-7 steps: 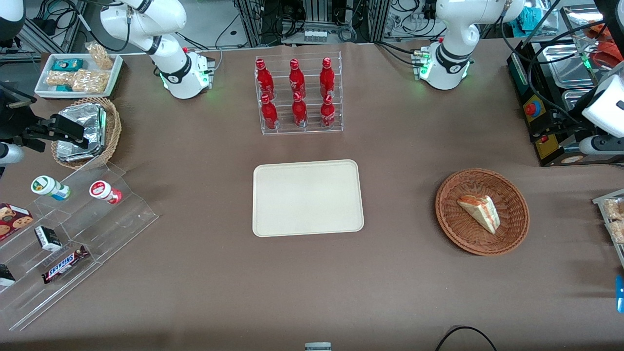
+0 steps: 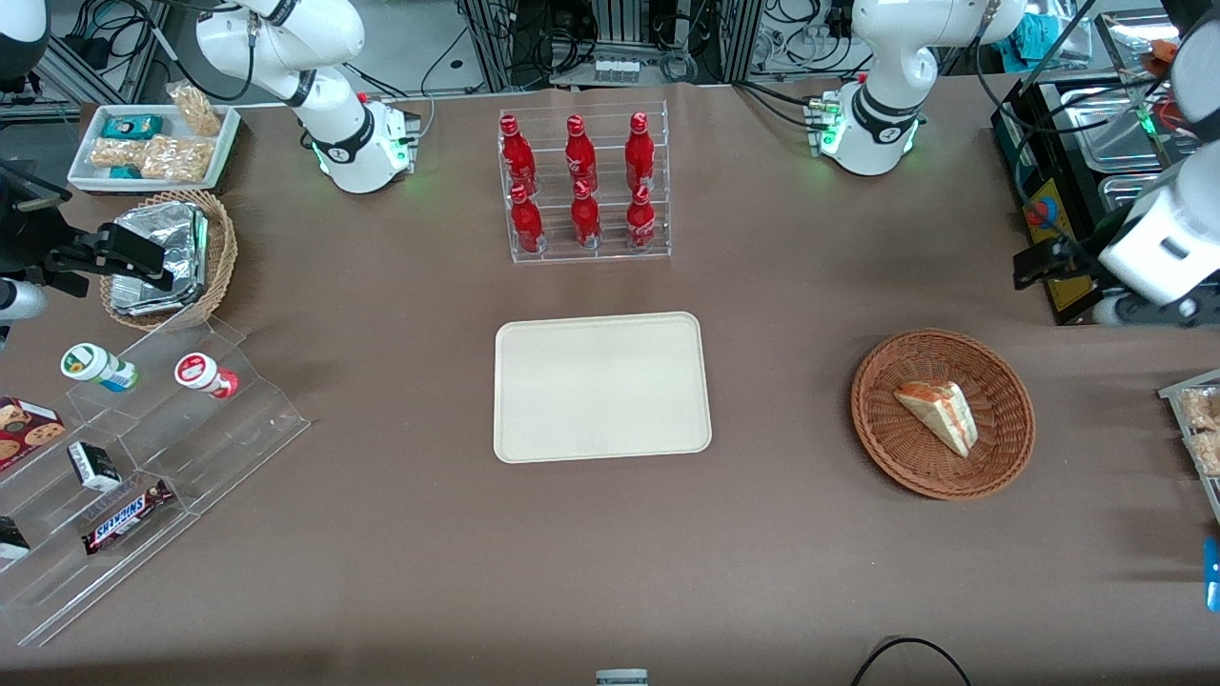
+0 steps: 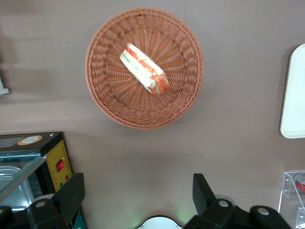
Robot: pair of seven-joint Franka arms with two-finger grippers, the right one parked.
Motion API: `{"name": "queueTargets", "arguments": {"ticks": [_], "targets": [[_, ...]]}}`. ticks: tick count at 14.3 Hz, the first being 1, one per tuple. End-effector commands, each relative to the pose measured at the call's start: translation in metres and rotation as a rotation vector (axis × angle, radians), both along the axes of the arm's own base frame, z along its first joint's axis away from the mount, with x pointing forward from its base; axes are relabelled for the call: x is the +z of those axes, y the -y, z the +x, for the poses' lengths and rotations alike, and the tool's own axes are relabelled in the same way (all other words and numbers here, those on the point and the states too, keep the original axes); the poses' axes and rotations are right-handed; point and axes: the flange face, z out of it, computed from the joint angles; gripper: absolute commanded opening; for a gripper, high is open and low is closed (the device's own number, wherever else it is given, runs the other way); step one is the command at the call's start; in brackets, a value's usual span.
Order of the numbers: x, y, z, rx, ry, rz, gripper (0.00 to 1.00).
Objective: Place sandwich from basket to tray
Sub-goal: 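Move the left gripper over the wrapped sandwich in the wicker basket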
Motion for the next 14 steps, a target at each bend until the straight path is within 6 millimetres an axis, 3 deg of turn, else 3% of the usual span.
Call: {"name": "queueTargets", "arguments": {"ticks": [1,8,10,14], "targets": [[-0.057,-0.002,0.013,-0.014,-0.028,-0.009,1.00],[-0.166,-0.017,0.001,0.109,0.140,0.001,1.00],[-0.179,-0.017,-0.005,0.203,0.163,0.009,1.00],[-0.185,-0.015,-0.002,0.480,0.177,0.033,1.00]]}}
